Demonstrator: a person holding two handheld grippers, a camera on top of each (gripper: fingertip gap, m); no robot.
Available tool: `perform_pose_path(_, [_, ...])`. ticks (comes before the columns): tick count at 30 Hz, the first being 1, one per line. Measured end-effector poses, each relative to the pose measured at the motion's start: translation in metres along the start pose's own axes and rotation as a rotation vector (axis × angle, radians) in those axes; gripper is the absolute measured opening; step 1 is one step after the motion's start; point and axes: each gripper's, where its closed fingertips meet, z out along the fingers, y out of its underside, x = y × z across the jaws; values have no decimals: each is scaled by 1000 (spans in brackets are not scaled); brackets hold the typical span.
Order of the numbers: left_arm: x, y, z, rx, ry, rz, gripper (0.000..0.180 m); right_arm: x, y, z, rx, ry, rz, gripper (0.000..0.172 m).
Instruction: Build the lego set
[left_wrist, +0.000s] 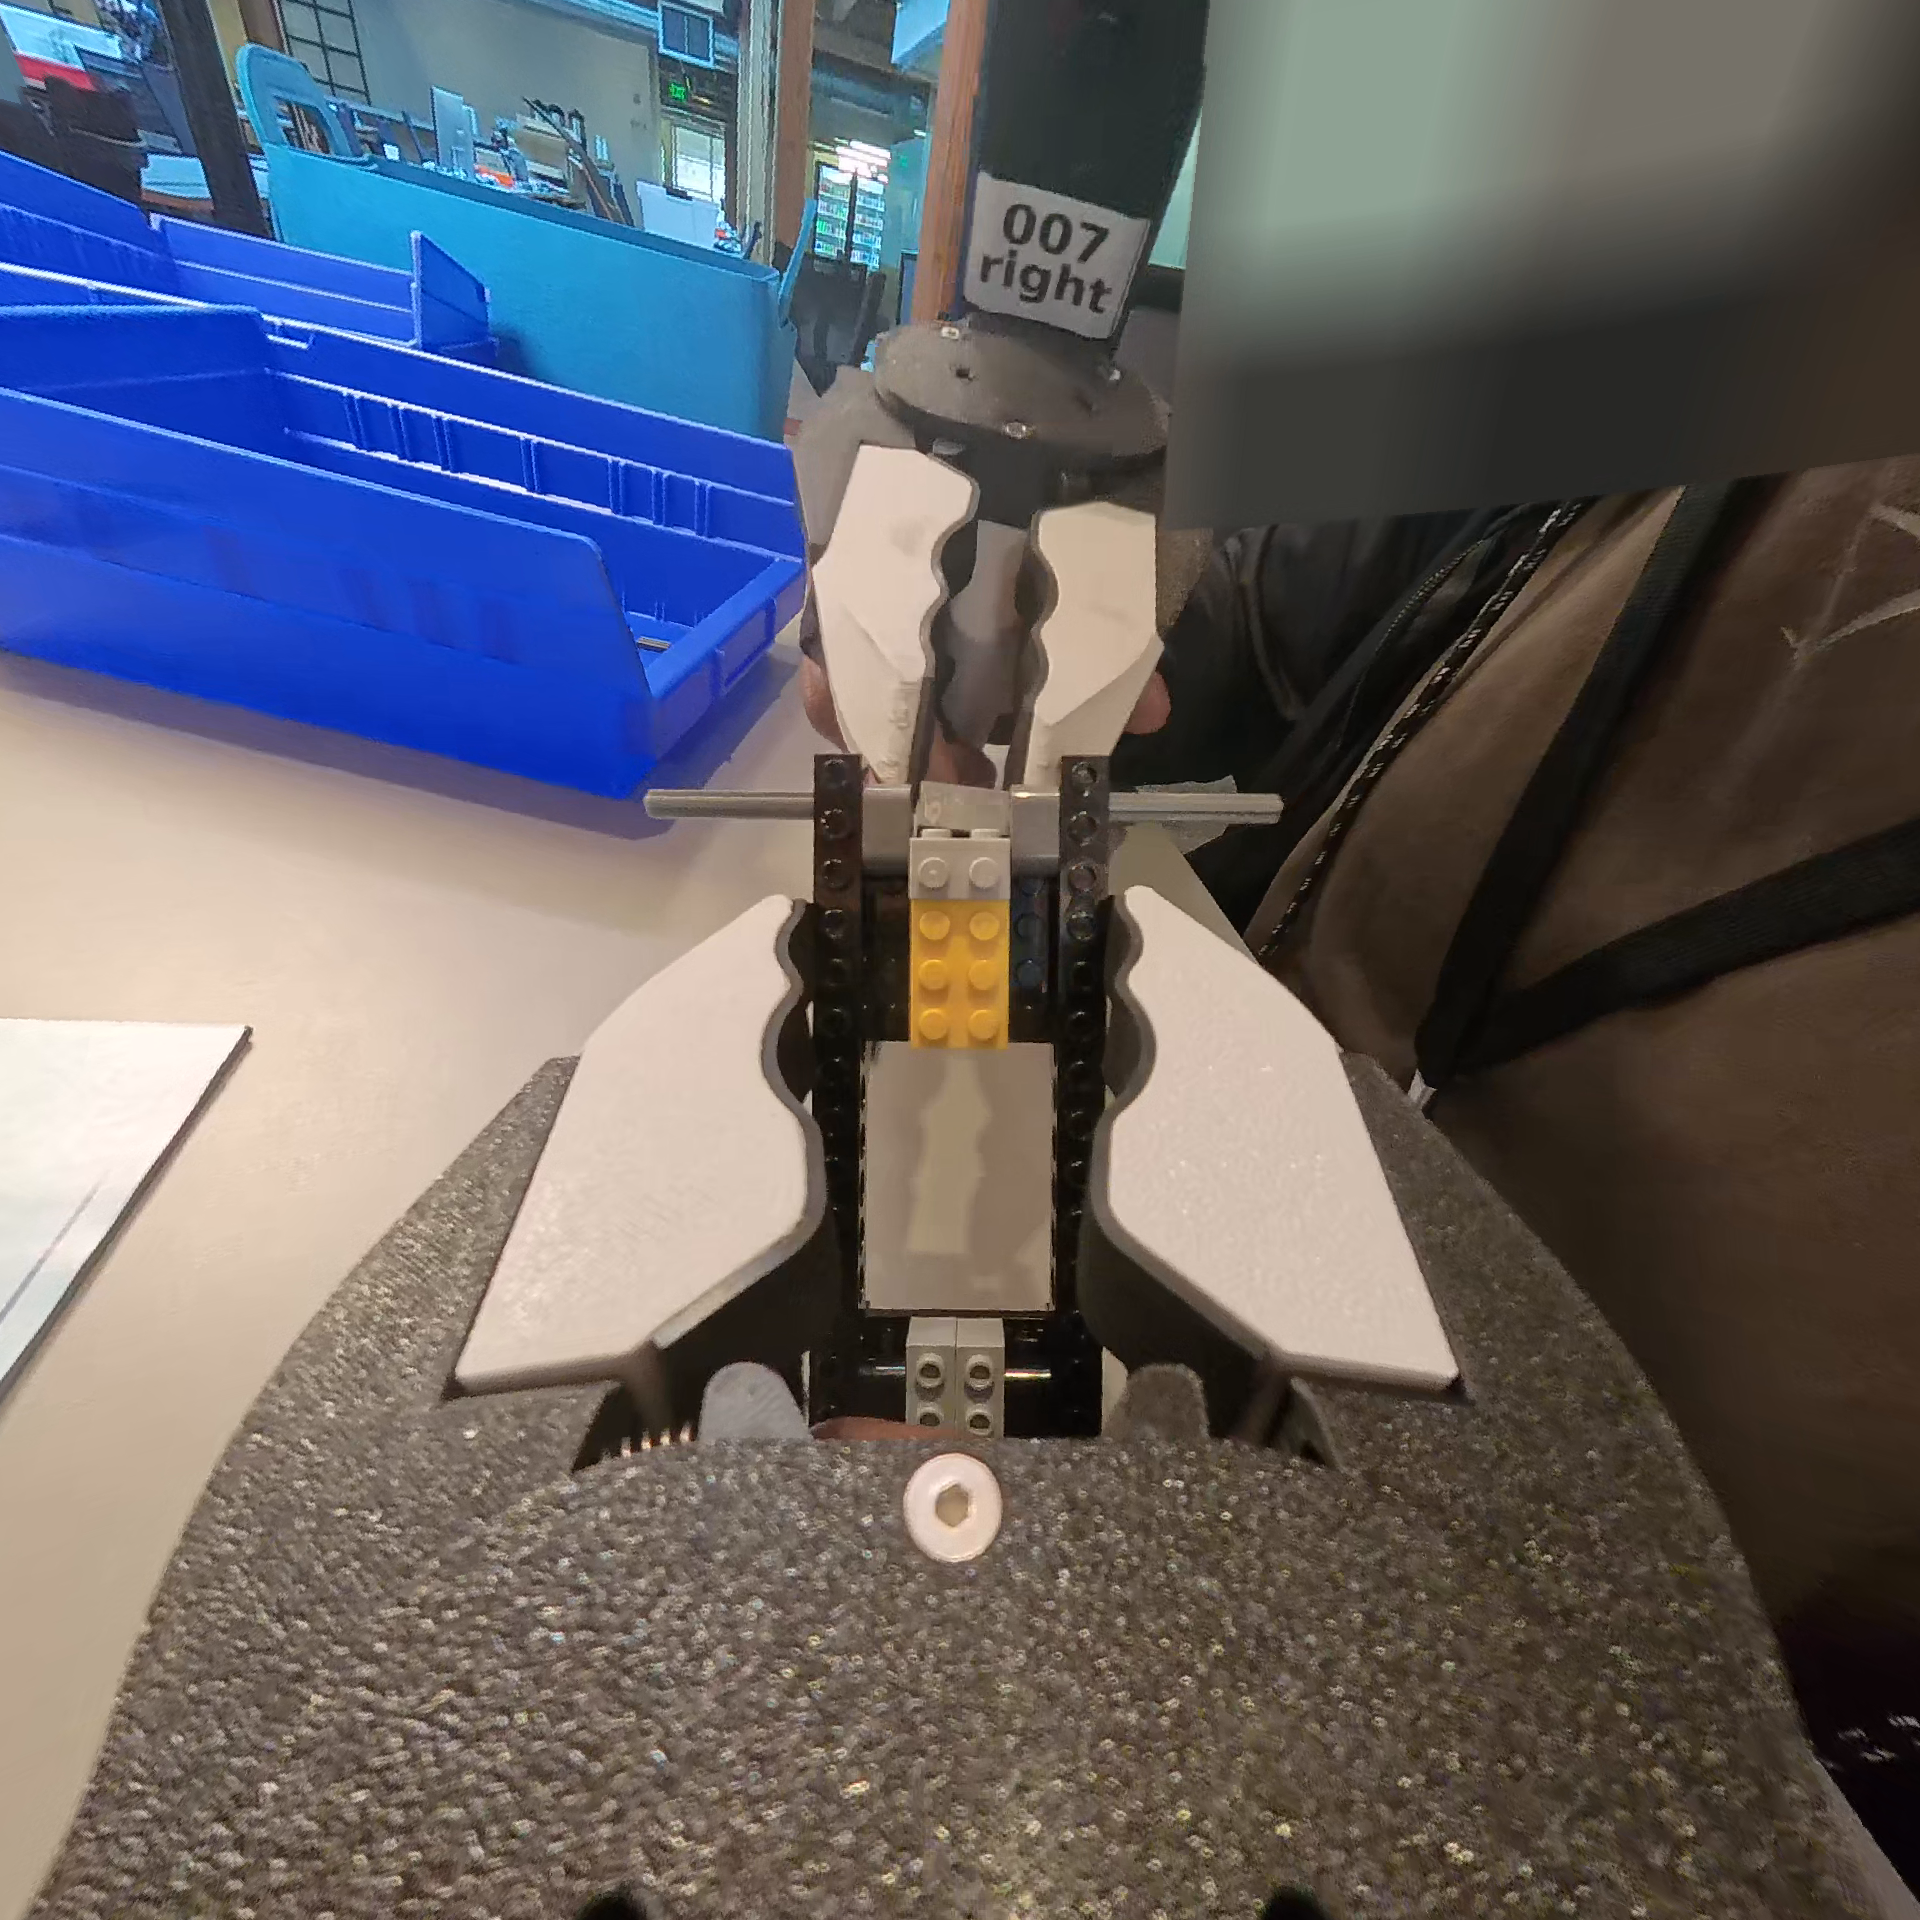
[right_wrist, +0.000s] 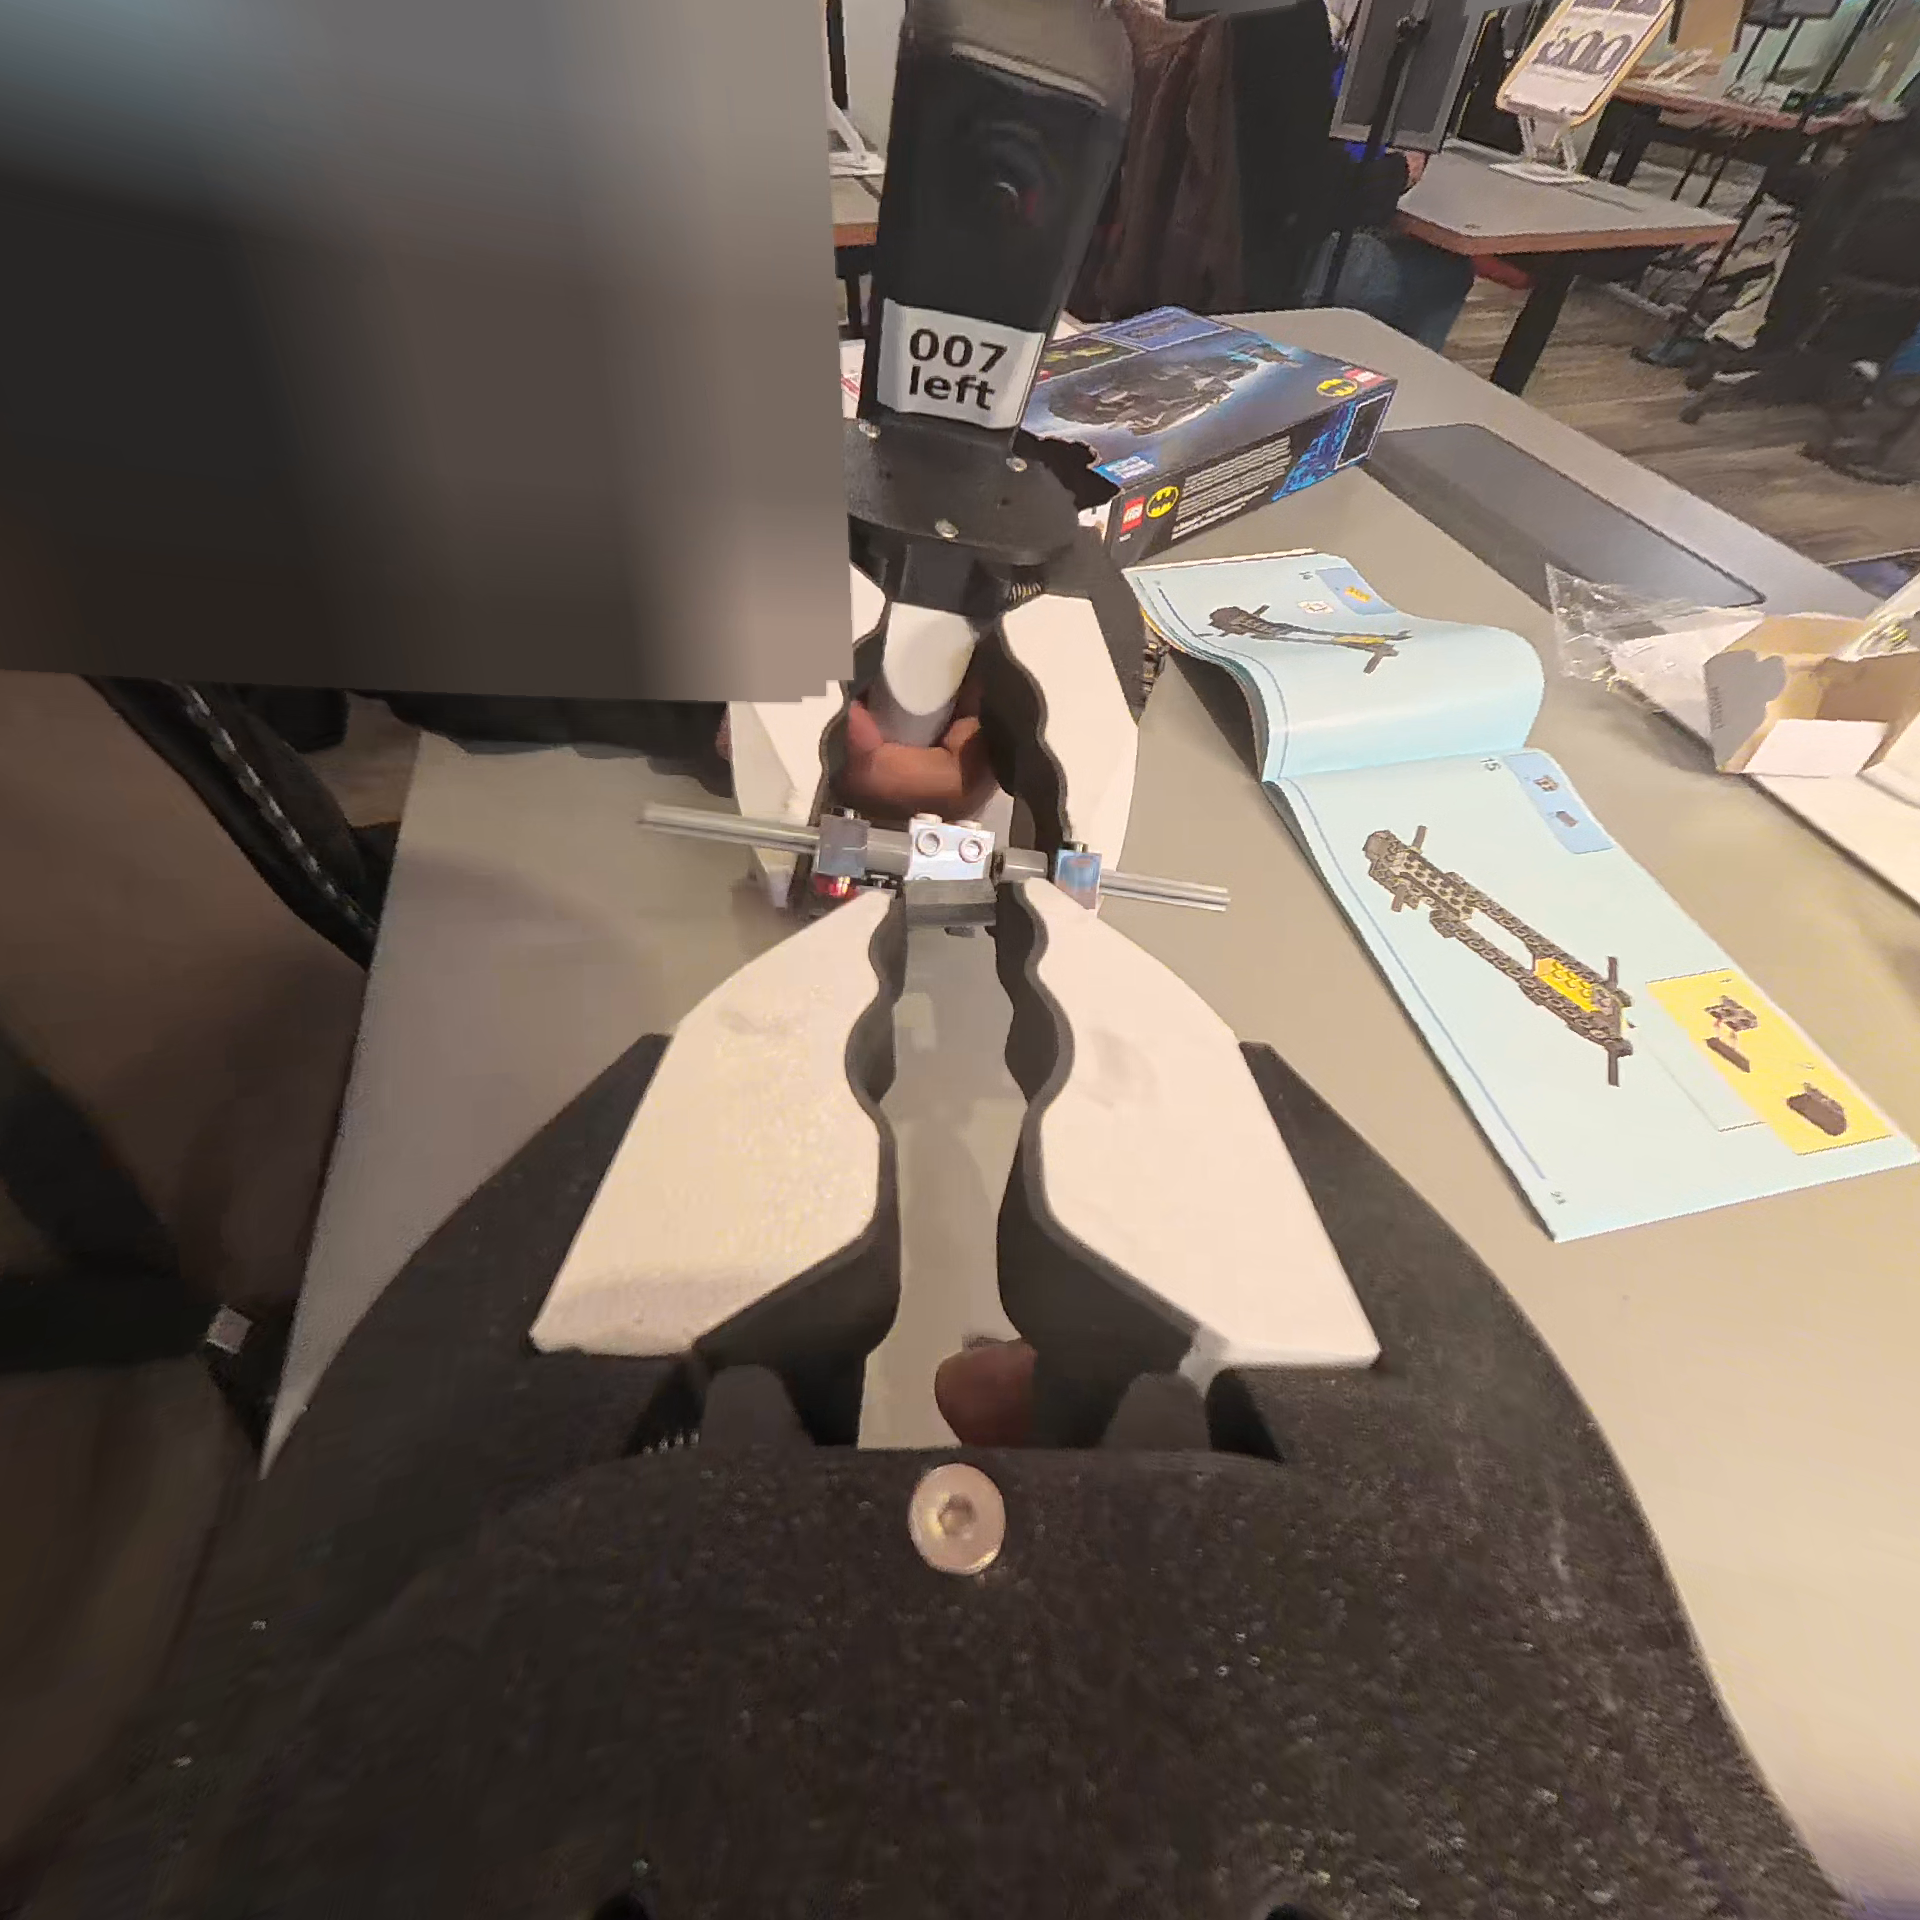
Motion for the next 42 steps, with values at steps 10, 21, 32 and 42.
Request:
perform_pose_path(10, [-5,1,0,-9,-23,-9,53,6,2,1,-24,82,-95,17])
perform_pose_path(21, [-12,34,0,-329,-121,17,54,4,36,3,-171,-8,4,17])
perform_pose_path(32, [-26,104,-21,-815,-251,27,55,13,56,1,-165,-33,78,17])
perform_pose_path(42, [-25,20,-4,-270,-180,-419,45,17,56,5,-173,30,11,17])
